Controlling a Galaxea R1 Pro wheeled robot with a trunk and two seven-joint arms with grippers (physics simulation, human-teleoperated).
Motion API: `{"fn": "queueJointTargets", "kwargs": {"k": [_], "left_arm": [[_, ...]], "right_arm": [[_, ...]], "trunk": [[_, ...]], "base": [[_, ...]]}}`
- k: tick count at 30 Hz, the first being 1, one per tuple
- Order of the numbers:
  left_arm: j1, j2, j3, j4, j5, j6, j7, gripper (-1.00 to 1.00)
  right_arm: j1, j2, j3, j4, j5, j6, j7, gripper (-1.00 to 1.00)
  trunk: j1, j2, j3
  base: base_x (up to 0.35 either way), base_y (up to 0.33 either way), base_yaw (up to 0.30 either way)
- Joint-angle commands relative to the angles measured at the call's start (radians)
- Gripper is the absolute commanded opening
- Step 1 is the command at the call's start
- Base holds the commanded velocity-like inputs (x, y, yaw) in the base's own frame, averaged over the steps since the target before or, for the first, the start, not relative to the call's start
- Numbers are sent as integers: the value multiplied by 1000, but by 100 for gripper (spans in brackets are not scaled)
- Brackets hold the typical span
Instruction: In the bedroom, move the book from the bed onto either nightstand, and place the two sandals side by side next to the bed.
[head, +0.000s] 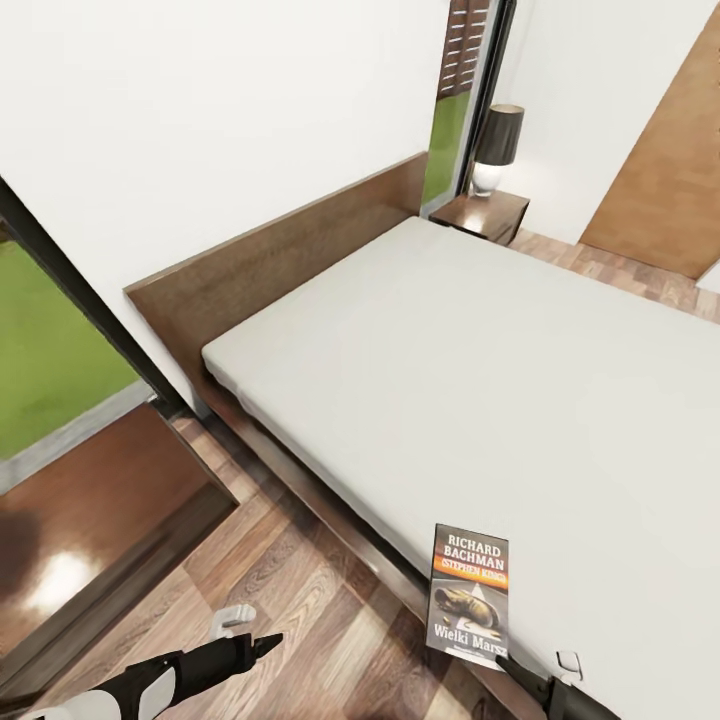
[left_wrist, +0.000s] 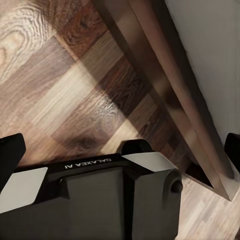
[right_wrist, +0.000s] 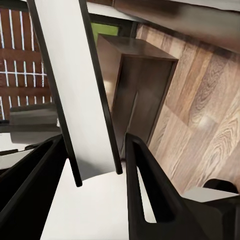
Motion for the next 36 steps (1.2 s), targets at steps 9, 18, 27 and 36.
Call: {"fn": "queueJointTargets", "kwargs": {"k": [9,18,27,36], "left_arm": [[0,0,-8,-1,10,3,-2,100],[0,0,-8,-1,10,3,-3,100],[0,-1,-8,-1,9,4,-3,100],[1,-1,-8,-1,10,7,-2,100]], "right_arm": [[0,-1,1,0,-1,17,13,-100],[0,-3,2,-1,-1,12,88,-100],[0,-2,3,1,0,-2,126,-100],[0,-1,4,3,0,-40,119,-100]], "trunk": [[0,-1,10],[0,-1,24],[0,-1,39],[0,-1,53]], "base": [[0,0,5],[0,0,0],[0,0,0],[0,0,0]]}}
